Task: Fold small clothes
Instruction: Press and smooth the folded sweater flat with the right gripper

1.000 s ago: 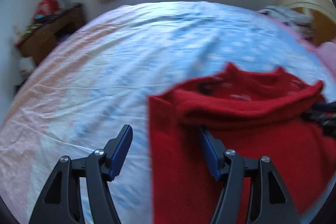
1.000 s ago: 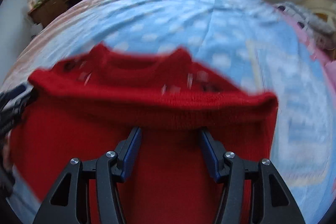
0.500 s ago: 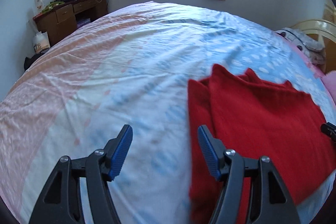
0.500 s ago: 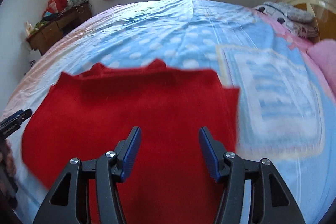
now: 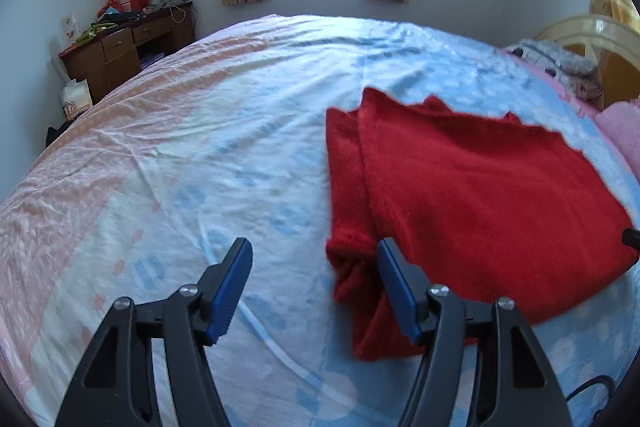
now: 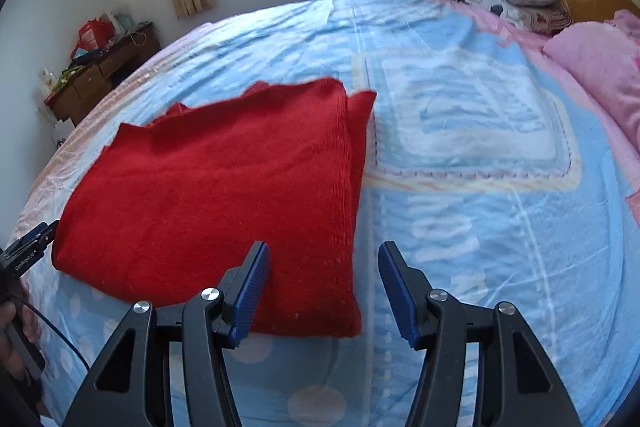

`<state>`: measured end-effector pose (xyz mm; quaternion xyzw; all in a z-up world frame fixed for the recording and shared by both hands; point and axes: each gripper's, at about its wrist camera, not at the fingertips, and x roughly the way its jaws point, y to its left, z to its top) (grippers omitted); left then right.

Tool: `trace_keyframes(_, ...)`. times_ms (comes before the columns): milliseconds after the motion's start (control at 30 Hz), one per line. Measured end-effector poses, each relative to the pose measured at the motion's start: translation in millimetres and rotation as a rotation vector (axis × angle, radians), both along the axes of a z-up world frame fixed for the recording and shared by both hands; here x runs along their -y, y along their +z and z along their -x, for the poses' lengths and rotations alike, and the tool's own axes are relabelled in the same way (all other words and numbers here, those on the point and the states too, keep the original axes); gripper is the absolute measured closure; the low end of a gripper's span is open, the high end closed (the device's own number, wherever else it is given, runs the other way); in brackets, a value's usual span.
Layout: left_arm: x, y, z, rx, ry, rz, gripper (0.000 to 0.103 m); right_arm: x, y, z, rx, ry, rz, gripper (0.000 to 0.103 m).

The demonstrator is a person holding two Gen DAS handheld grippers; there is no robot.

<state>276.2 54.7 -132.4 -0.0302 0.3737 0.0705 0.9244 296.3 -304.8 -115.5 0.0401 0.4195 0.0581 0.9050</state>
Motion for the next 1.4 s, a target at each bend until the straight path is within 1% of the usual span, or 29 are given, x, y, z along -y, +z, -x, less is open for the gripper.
trace_keyframes(67,-2,-6,1,-0.019,0.007,-0.002,0.031,-1,-7,-1,-0.028,0.006,0.001,0.057)
trace_keyframes(100,-3,-9,2,-0.029,0.012,-0.005,0.03,-3,-11,-1,-0.045,0.018,0.001,0.064)
trace_keyframes(133,-5,-12,3,-0.036,0.011,0.004,0.029,-6,-15,0,-0.055,0.03,0.003,0.064)
trace_keyframes(167,-5,-15,4,-0.041,0.014,0.005,0.028,-8,-15,2,-0.047,0.029,0.021,0.064)
trace_keyframes(300,-7,-14,7,-0.038,0.02,0.018,0.027,-11,-9,8,-0.036,0.011,0.056,0.064)
trace_keyframes(333,-7,-11,9,-0.032,0.021,0.019,0.028,-12,-5,11,-0.022,-0.001,0.069,0.064)
trace_keyframes(400,-6,-5,11,-0.02,0.023,0.016,0.028,-16,9,18,0.037,-0.023,0.094,0.063)
trace_keyframes(433,-6,-3,12,-0.015,0.025,0.011,0.028,-22,19,23,0.085,-0.021,0.11,0.06)
trace_keyframes(467,-5,-1,13,-0.005,0.025,0.004,0.027,-28,26,25,0.112,-0.012,0.118,0.058)
trace_keyframes(533,-3,1,13,0.002,0.028,-0.021,0.024,-46,37,22,0.143,0.029,0.128,0.054)
trace_keyframes(567,-2,1,12,-0.002,0.03,-0.033,0.024,-53,39,19,0.145,0.046,0.127,0.054)
trace_keyframes(600,-2,1,11,-0.005,0.027,-0.028,0.024,-61,40,16,0.146,0.063,0.124,0.054)
trace_keyframes(667,-2,-2,11,-0.015,0.025,-0.021,0.024,-80,36,3,0.133,0.099,0.129,0.054)
trace_keyframes(733,-3,-4,10,-0.021,0.026,-0.022,0.024,-89,27,-6,0.107,0.102,0.134,0.053)
trace_keyframes(800,-4,-7,10,-0.031,0.021,-0.017,0.024,-93,13,-12,0.074,0.095,0.128,0.053)
trace_keyframes(867,-6,-9,11,-0.033,0.016,-0.009,0.023,-94,-9,-15,0.002,0.086,0.125,0.053)
trace_keyframes(933,-8,-11,12,-0.031,0.015,-0.011,0.019,-96,-16,-7,0.043,0.095,0.157,0.053)
trace_keyframes(967,-8,-11,13,-0.03,0.016,-0.012,0.016,-100,-18,-1,0.057,0.107,0.198,0.053)
trace_keyframes(1033,-9,-13,13,-0.029,0.014,-0.006,0.015,-103,-19,6,0.052,0.108,0.231,0.053)
trace_keyframes(1133,-11,-14,15,-0.031,0.009,0.004,0.015,-108,-11,8,0.038,0.094,0.243,0.053)
trace_keyframes(1200,-12,-12,17,-0.035,0.003,0.001,0.014,-117,0,10,0.081,0.107,0.209,0.053)
trace_keyframes(1267,-16,-8,22,-0.029,0.003,0.007,0.014,-136,11,11,0.122,0.15,0.175,0.052)
trace_keyframes(1333,-22,-4,26,-0.014,0.011,0.015,0.013,-159,16,8,0.132,0.201,0.14,0.052)
trace_keyframes(1400,-33,1,33,0.005,0.039,0.021,0.01,-184,18,5,0.141,0.251,0.119,0.052)
